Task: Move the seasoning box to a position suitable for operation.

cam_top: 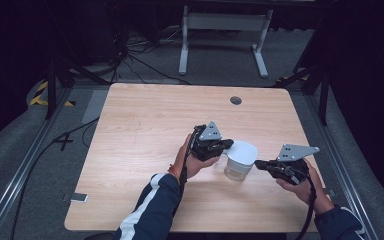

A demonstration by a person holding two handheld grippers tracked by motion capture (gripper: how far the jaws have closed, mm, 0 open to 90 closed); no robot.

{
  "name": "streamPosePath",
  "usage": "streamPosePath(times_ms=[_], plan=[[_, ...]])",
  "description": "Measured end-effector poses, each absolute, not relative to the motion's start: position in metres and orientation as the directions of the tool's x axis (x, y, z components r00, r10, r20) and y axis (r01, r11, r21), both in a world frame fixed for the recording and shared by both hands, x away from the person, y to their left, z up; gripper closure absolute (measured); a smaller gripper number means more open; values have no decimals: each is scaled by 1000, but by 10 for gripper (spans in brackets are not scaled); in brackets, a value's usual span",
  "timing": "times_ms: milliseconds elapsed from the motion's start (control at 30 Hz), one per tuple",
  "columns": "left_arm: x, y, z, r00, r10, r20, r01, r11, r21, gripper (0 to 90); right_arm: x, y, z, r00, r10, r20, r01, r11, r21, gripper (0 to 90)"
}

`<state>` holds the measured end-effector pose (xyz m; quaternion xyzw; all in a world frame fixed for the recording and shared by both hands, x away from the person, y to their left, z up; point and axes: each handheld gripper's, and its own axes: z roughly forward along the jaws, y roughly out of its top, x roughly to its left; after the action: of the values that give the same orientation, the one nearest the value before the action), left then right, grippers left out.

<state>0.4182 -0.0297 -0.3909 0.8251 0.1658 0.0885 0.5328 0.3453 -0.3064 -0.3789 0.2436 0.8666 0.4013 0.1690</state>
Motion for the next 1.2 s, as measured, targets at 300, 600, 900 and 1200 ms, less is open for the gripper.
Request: streamPosePath(times_ms=[300, 600, 900, 1200], plan=[[416, -29, -391, 926, 377, -12, 169, -388, 906, 873, 345, -303, -375, -826, 554, -105, 273, 555, 786, 897], [412, -19, -391, 918, 396, 7, 167, -402, 900, 811, 346, -300, -371, -826, 552, -114, 257, 549, 795, 897], [398, 26, -388, 908, 415, 54, 158, -458, 875, 788, 349, -301, -370, -825, 554, -111, 257, 543, 799, 897], [383, 82, -405, 869, 489, 76, 215, -513, 831, 764, 352, -300, -369, -824, 555, -110, 256, 539, 803, 897]])
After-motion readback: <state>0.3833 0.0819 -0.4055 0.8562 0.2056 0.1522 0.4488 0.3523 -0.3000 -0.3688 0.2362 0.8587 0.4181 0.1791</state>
